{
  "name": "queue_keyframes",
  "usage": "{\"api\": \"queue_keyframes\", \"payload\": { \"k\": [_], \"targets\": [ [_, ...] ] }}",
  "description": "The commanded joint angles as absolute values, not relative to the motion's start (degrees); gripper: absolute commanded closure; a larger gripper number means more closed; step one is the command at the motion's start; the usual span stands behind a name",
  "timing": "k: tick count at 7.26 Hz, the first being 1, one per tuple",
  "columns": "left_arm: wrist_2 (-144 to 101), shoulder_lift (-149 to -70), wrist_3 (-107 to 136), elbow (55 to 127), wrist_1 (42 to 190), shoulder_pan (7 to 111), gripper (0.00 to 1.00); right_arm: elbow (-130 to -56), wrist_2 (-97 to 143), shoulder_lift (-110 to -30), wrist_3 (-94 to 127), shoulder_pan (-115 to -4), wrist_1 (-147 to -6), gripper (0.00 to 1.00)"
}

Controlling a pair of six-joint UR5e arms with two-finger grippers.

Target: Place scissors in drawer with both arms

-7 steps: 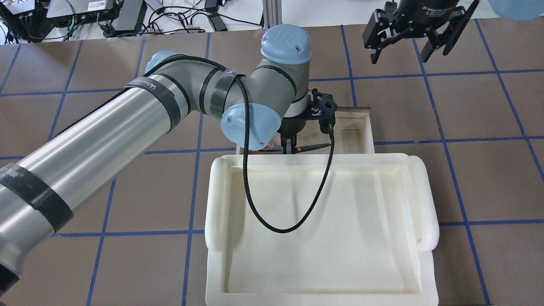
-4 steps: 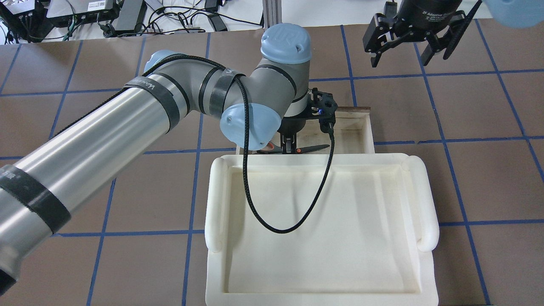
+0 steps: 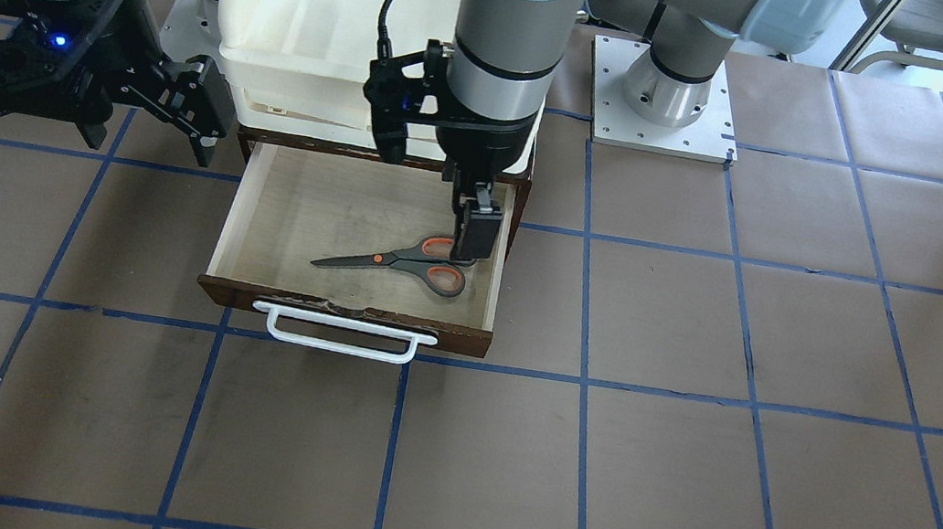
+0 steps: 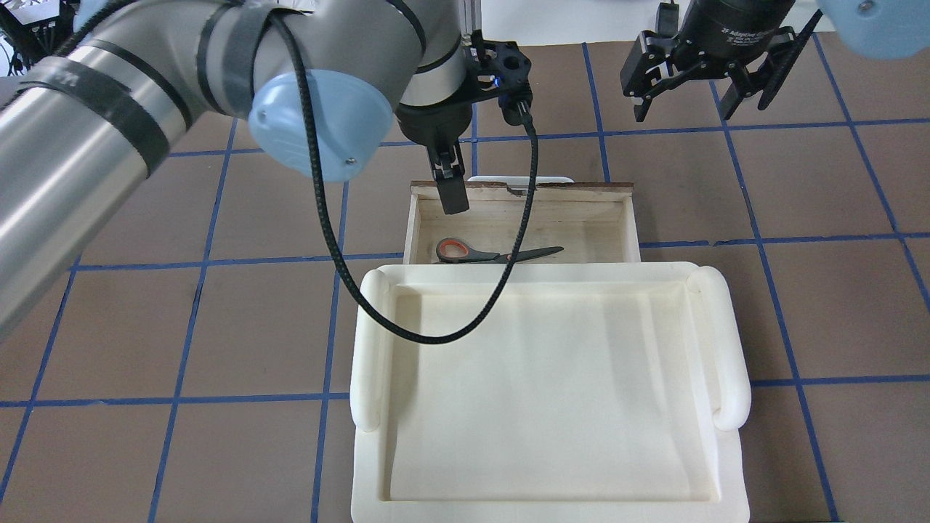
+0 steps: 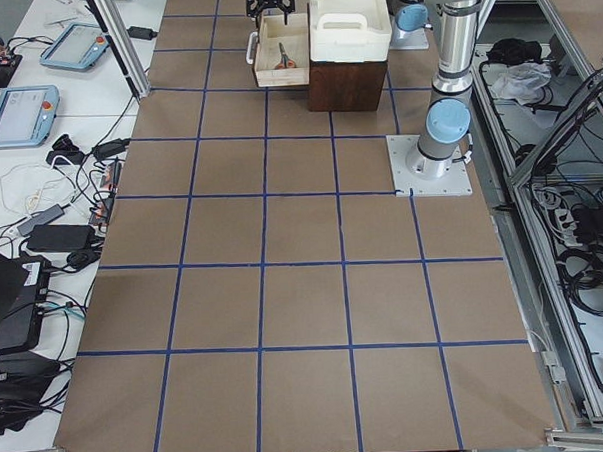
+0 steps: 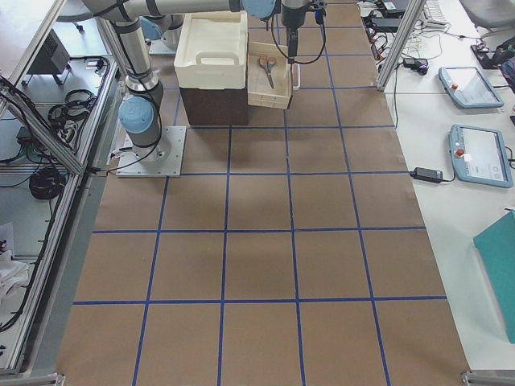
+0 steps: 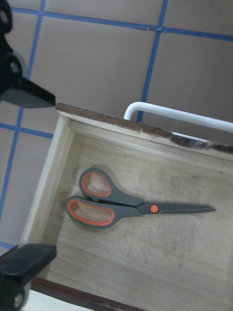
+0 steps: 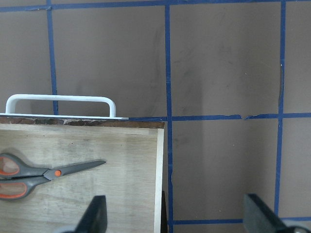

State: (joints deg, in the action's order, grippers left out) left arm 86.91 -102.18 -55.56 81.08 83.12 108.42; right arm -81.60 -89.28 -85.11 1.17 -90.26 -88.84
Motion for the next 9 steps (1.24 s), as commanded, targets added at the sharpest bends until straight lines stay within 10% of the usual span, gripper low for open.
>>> {"api": "queue_keyframes", "payload": {
  "k": [1, 9],
  "targets": [
    [87.4, -97.8, -48.4, 80.8, 85.3, 101.5, 0.00, -81.7, -89.3, -85.3, 1.0, -90.4, -88.7, 0.00],
    [90.2, -89.0, 0.8, 89.3, 90.4, 91.3, 0.00, -82.1, -91.9, -85.4, 0.9, -90.4, -88.9, 0.00]
  ]
}}
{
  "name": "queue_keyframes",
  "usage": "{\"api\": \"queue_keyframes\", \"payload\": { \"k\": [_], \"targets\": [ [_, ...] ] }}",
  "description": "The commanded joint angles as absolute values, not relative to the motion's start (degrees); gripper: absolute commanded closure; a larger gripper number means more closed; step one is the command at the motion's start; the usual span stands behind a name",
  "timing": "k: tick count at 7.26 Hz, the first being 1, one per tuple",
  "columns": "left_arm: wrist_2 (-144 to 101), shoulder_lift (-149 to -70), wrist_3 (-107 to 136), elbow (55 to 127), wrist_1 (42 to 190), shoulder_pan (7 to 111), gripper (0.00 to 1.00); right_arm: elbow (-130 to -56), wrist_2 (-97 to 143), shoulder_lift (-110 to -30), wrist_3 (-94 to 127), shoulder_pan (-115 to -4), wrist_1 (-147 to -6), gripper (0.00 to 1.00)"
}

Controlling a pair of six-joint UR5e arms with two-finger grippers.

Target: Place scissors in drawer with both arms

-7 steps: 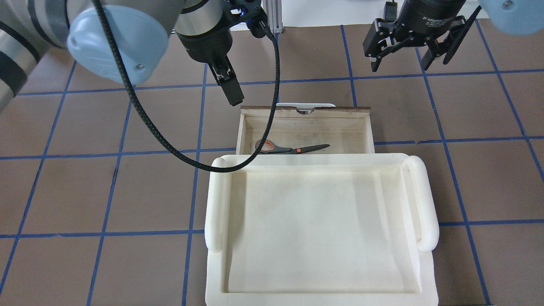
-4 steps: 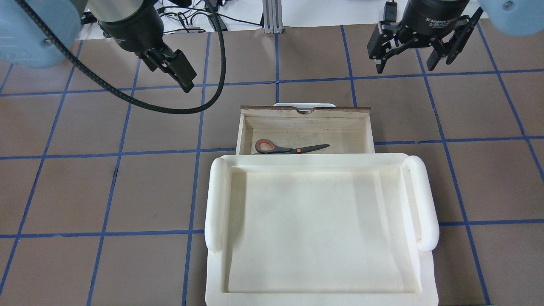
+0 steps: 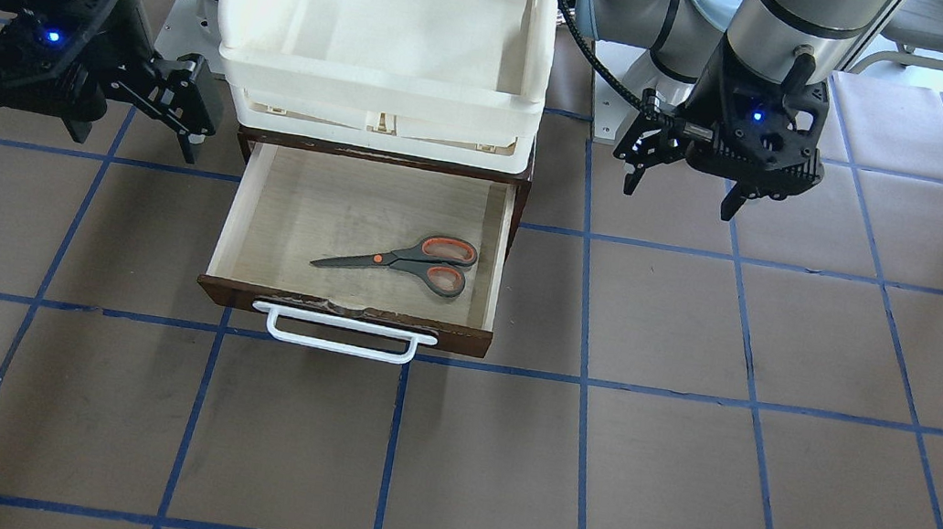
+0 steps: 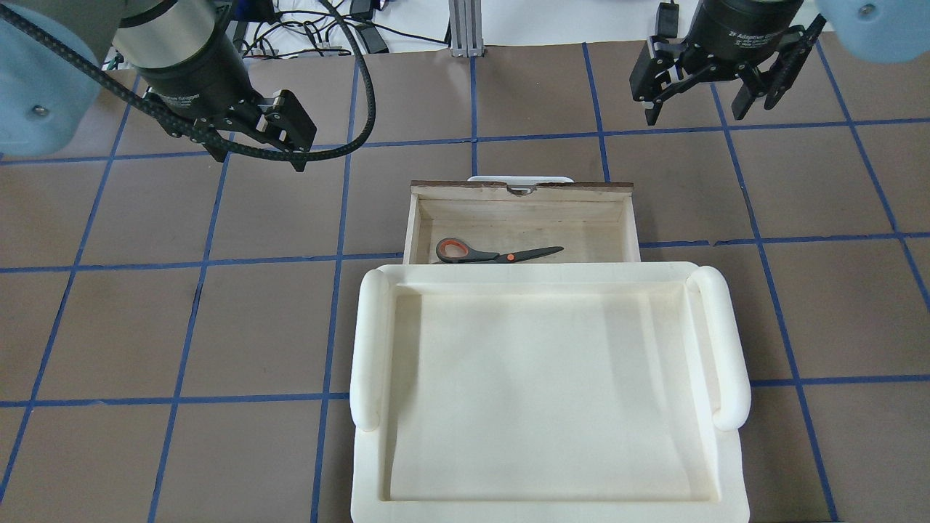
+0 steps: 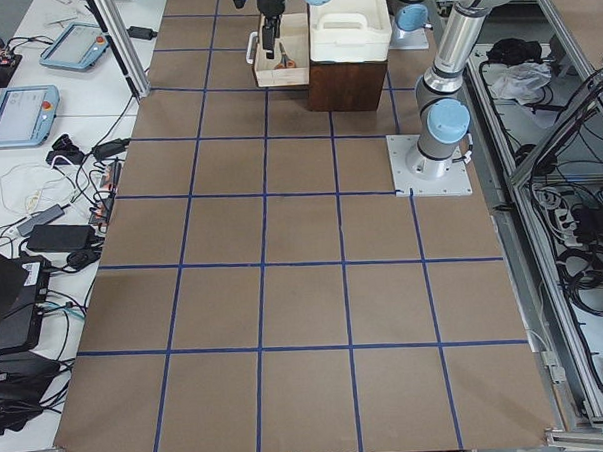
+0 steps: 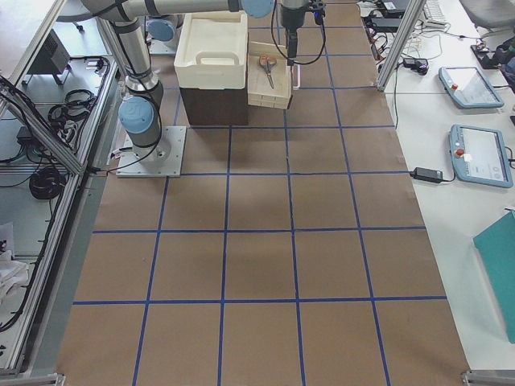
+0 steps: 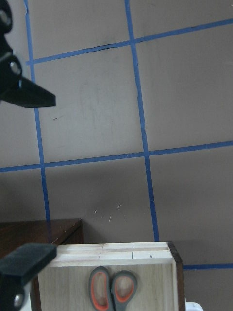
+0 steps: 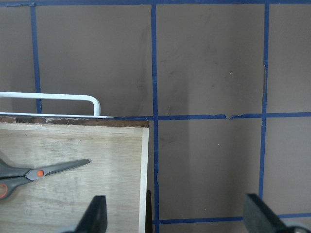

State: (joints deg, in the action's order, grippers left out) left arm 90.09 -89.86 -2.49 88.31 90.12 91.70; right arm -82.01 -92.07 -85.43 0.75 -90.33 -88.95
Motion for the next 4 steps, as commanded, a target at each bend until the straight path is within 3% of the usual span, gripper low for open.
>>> {"api": "queue_keyframes", "payload": {
  "k": [1, 4],
  "targets": [
    [90.3, -88.9, 0.7, 89.5, 91.1, 91.1, 0.00, -82.2, -92.3, -85.4, 0.7, -90.4, -88.8, 0.00],
    [89.9, -88.7, 0.1, 89.6, 88.7, 90.4, 0.00, -82.2, -92.4, -85.4, 0.7, -90.4, -88.8, 0.00]
  ]
}}
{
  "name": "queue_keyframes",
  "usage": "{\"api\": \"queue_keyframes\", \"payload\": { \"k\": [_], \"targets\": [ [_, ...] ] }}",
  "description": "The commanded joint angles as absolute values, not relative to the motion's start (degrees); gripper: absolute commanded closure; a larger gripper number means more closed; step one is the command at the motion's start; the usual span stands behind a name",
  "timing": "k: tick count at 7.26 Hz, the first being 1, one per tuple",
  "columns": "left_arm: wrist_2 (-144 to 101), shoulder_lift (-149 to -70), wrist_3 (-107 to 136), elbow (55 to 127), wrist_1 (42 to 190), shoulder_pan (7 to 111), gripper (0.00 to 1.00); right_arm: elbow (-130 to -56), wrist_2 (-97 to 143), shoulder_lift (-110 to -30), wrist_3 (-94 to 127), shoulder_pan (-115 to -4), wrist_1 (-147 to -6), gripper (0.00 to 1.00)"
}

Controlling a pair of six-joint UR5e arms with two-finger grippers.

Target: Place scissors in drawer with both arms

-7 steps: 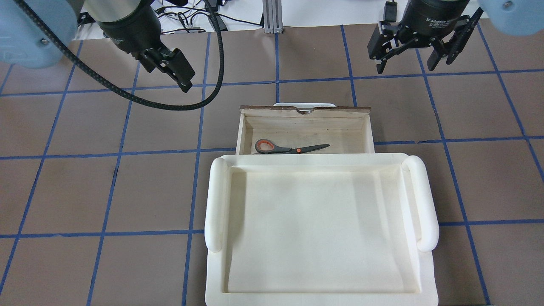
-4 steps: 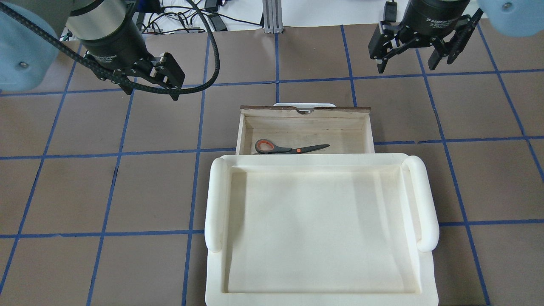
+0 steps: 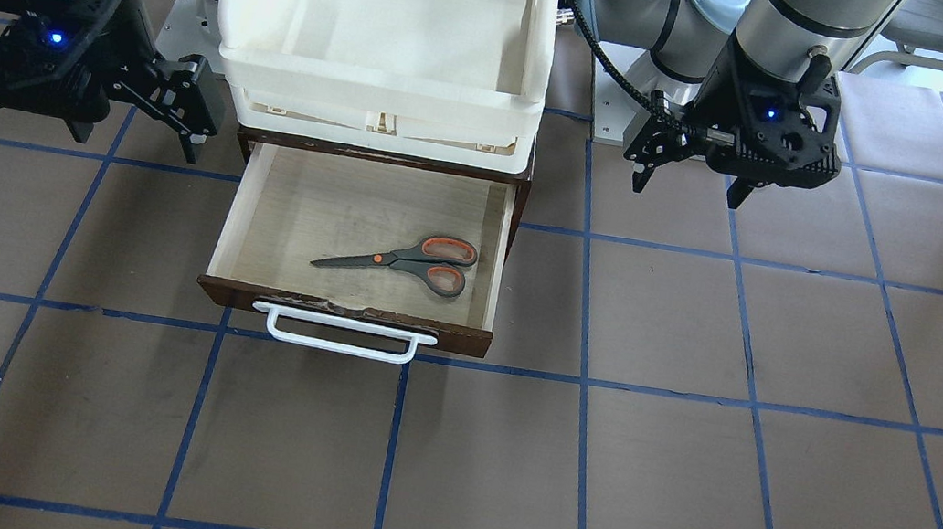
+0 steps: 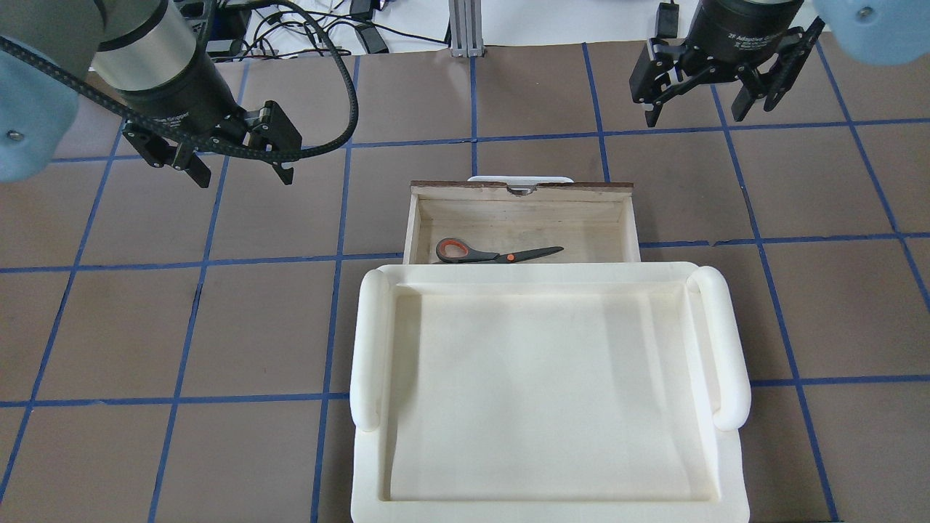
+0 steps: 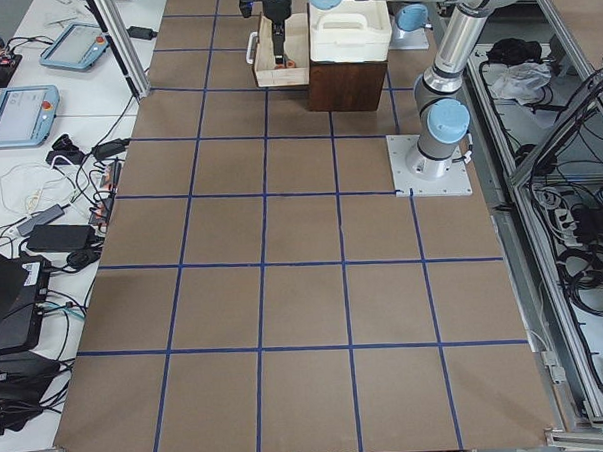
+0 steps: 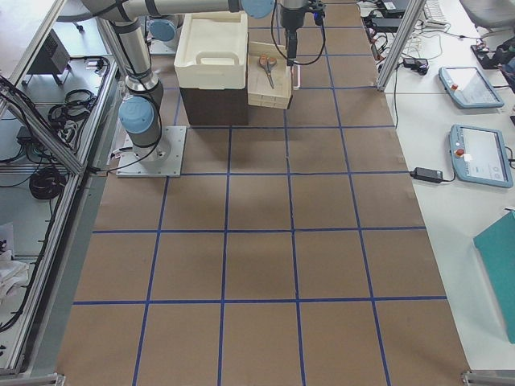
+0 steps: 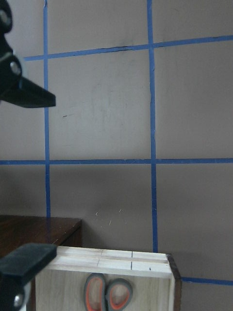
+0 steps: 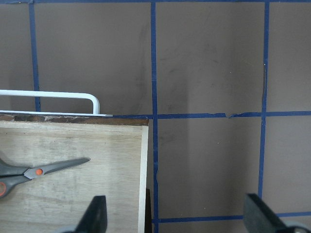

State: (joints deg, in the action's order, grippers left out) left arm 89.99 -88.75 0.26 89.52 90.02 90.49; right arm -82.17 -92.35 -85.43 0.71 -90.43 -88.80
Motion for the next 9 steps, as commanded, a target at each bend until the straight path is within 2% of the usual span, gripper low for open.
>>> {"api": "queue_keyframes", "payload": {
  "k": [1, 9],
  "targets": [
    [89.9, -88.7, 0.1, 89.6, 88.7, 90.4, 0.00, -82.2, -92.2, -85.4, 0.7, -90.4, -88.9, 0.00],
    [89.6, -88.8, -0.3, 90.0, 88.4, 90.4, 0.00, -83.8, -92.0, -85.6, 1.0, -90.6, -88.9, 0.00]
  ]
}}
